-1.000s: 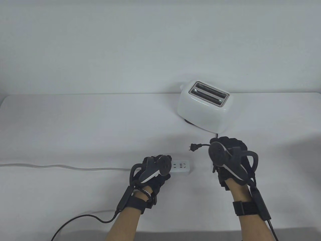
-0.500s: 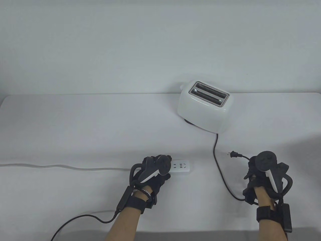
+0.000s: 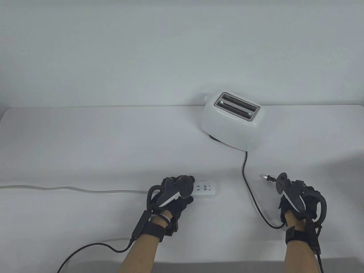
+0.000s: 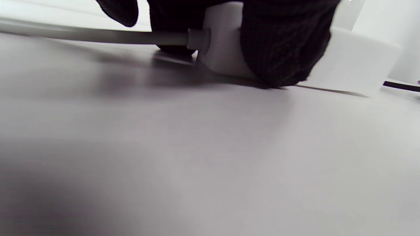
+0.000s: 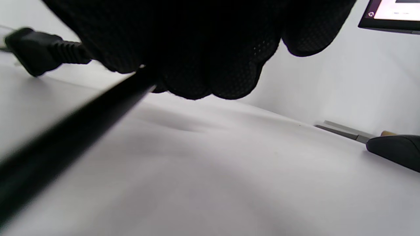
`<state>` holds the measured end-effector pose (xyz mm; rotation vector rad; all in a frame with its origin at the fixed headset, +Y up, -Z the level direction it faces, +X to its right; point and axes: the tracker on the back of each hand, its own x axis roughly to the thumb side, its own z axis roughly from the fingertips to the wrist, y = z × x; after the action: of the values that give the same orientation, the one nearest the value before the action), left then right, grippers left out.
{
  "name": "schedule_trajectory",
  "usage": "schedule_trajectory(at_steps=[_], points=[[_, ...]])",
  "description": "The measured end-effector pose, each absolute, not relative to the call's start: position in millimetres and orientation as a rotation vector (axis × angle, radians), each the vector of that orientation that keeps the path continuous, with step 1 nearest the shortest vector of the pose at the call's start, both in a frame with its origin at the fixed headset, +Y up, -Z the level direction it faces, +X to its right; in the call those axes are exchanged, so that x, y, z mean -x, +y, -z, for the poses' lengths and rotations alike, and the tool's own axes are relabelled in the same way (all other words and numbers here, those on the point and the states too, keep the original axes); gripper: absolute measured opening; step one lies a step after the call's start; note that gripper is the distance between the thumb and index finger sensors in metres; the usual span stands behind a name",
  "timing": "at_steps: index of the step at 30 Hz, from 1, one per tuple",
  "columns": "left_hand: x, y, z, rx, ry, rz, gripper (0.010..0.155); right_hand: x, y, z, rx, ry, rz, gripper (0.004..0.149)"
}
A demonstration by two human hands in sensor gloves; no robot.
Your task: Unplug the toaster
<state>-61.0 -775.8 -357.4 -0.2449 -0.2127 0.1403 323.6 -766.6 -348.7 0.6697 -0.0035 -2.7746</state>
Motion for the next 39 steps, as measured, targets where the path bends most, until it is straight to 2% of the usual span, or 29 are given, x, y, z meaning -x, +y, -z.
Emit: schedule_trajectory(at_steps=[12,23,28,34,39], points=[[62,-777,357,0.254,-0.213,-0.153,0.080,-325,-770,354,-0.666,-0.060,2.731,0.040],[64,-777,357,0.258,-0.221,-0.125,0.081,-316,-746,350,-0.673,0.043,2.887,0.066],[64,-777,357,0.256,-0.223,-0.114,0.082,-306,-732,345,-0.604,0.098,2.939,0.079],[67,-774,354,0.201,-0.219,-0.053,0.095,-286,-718,339,-0.443,0.100,3.048,0.093],[77,-765,349,0.152,-0.222,-0.033,0.102,-262,-710,335,-0.256,0.112,3.063,0.098]])
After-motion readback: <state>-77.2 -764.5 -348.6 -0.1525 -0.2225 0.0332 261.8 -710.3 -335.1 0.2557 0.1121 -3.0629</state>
